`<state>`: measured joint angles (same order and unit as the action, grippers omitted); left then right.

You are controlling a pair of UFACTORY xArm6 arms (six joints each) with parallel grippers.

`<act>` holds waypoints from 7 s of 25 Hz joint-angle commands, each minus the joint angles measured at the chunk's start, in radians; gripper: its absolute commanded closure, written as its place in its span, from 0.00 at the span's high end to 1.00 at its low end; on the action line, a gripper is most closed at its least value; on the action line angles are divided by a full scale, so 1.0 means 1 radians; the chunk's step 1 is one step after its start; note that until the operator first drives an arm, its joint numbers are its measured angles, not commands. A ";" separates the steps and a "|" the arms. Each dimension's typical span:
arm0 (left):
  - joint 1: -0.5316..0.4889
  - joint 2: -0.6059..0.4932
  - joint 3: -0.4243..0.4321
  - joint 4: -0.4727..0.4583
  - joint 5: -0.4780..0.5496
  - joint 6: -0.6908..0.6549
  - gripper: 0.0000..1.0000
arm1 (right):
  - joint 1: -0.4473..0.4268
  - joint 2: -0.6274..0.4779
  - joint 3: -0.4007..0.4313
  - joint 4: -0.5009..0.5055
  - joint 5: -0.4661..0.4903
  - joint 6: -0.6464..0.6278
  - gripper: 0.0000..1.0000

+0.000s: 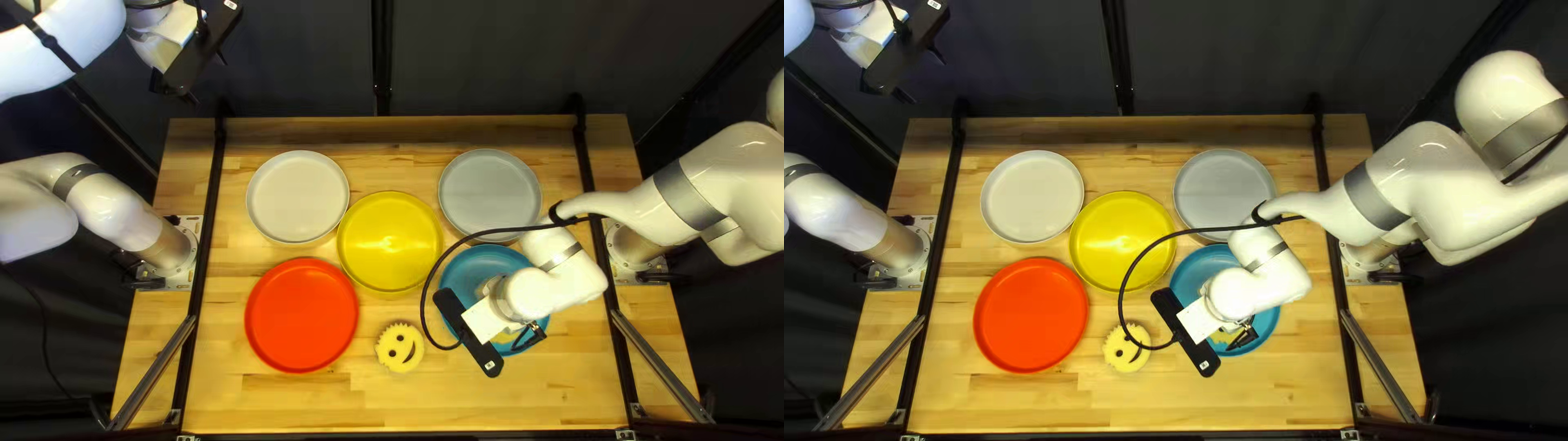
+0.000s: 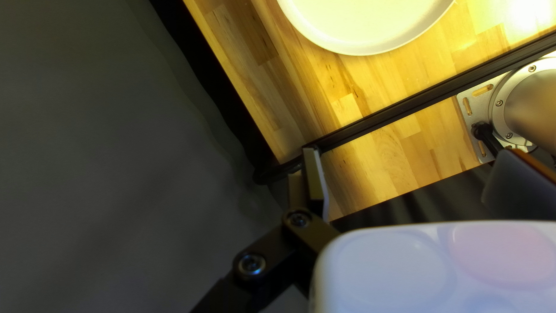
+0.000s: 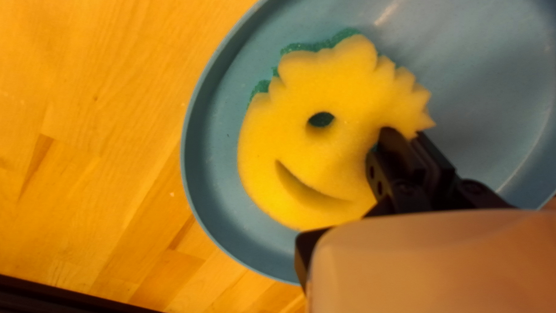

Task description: Pick up sponge and scrub the plate

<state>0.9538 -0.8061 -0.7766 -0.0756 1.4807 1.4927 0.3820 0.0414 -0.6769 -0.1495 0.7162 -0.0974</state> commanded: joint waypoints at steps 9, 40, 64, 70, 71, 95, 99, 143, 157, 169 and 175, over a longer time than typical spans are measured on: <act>0.000 0.000 0.000 0.000 0.000 0.000 1.00 | -0.164 0.082 -0.108 0.034 0.088 -0.095 0.00; 0.000 0.000 0.000 0.000 0.000 0.000 1.00 | -0.087 0.103 -0.146 0.002 0.107 -0.015 0.00; 0.000 0.000 0.000 0.000 0.000 0.000 1.00 | -0.083 0.108 -0.166 0.033 0.163 0.007 0.00; 0.000 0.000 0.000 0.000 0.000 0.000 1.00 | 0.002 0.083 -0.146 0.020 0.146 0.066 0.00; 0.000 0.000 0.000 0.000 0.000 0.000 1.00 | 0.012 0.081 -0.144 0.016 0.144 0.074 0.00; 0.000 0.000 0.000 0.000 0.000 0.000 1.00 | -0.224 0.020 -0.004 0.102 0.049 -0.127 0.00; 0.000 0.000 0.000 0.000 0.000 0.000 1.00 | -0.163 0.010 -0.004 0.093 0.049 -0.072 0.00; 0.000 0.000 0.000 0.000 0.000 0.000 1.00 | -0.068 -0.151 0.145 0.092 0.007 -0.092 0.00; 0.000 0.000 0.000 0.000 0.000 0.000 1.00 | -0.306 -0.129 0.027 0.189 0.039 -0.263 0.00; 0.000 0.000 0.000 0.000 0.000 0.000 1.00 | -0.371 -0.066 -0.062 0.196 0.039 -0.274 0.00; 0.000 0.000 0.000 0.000 0.000 0.000 1.00 | -0.366 -0.068 -0.067 0.185 0.052 -0.263 0.00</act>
<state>0.9538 -0.8061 -0.7766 -0.0756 1.4807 1.4927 0.0128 -0.0277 -0.7372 0.0434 0.7575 -0.3688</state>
